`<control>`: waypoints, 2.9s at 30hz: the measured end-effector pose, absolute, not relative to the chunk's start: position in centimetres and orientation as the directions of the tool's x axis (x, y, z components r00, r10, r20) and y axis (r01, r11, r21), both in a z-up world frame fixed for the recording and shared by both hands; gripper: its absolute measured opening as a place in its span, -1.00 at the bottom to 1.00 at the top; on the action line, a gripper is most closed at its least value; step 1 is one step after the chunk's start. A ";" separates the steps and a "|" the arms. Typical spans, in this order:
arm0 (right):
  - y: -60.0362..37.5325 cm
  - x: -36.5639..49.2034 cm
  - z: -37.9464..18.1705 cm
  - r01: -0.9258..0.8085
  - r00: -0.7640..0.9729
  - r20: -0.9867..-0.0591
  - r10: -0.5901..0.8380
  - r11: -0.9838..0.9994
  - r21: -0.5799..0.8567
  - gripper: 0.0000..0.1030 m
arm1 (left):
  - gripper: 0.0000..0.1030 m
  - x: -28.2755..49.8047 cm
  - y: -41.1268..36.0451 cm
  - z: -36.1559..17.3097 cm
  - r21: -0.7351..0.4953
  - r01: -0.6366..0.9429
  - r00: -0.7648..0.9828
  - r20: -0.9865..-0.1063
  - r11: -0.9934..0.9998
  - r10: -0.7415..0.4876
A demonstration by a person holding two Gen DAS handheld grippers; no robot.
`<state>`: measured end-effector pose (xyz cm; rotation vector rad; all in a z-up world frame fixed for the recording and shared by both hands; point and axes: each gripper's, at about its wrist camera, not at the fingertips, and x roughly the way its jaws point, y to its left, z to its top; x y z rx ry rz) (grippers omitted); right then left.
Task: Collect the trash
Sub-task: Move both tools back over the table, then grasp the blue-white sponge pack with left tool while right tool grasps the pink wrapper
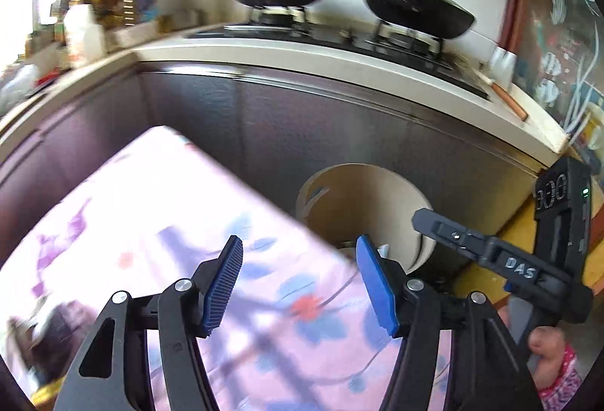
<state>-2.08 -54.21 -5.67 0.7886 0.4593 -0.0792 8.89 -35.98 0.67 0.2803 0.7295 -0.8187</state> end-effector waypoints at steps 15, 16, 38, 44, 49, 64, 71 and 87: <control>-34.8 0.8 -1.4 -0.011 0.839 -0.444 0.314 0.826 0.563 -0.34 | 0.28 7.1 -17.3 2.8 0.030 0.463 0.712 -0.608 0.886 -0.351; -33.6 0.9 -1.4 -0.026 0.831 -0.450 0.327 0.831 0.556 -0.34 | 0.28 7.0 -16.3 2.7 0.027 0.445 0.719 -0.607 0.895 -0.339; -19.8 3.5 -2.7 -0.203 0.662 -0.579 0.477 0.857 0.474 -0.33 | 0.37 6.4 17.0 -3.5 -0.169 -0.171 0.652 -0.758 0.971 -0.017; -18.3 3.1 -3.5 -0.218 0.635 -0.610 0.474 0.867 0.447 -0.34 | 0.72 8.5 17.9 -5.8 -0.185 -0.197 0.597 -0.802 0.963 -0.032; -17.6 3.0 -4.1 -0.238 0.602 -0.631 0.489 0.864 0.443 -0.33 | 0.78 10.1 16.6 -7.0 -0.164 -0.193 0.570 -0.821 0.967 -0.025; -22.4 1.8 -7.3 -0.114 0.597 -0.712 0.370 0.917 0.381 -0.23 | 0.18 7.1 17.4 -6.1 -0.232 -0.143 0.648 -0.757 0.962 -0.087; -20.9 2.7 -8.3 -0.157 0.573 -0.722 0.388 0.917 0.368 -0.23 | 0.18 4.6 14.9 -2.7 -0.259 -0.009 0.695 -0.696 0.966 -0.180; -25.3 0.5 -6.6 -0.110 0.660 -0.669 0.341 0.925 0.363 -0.95 | 0.19 4.5 1.8 -0.4 -0.238 0.312 0.625 -0.678 0.920 -0.387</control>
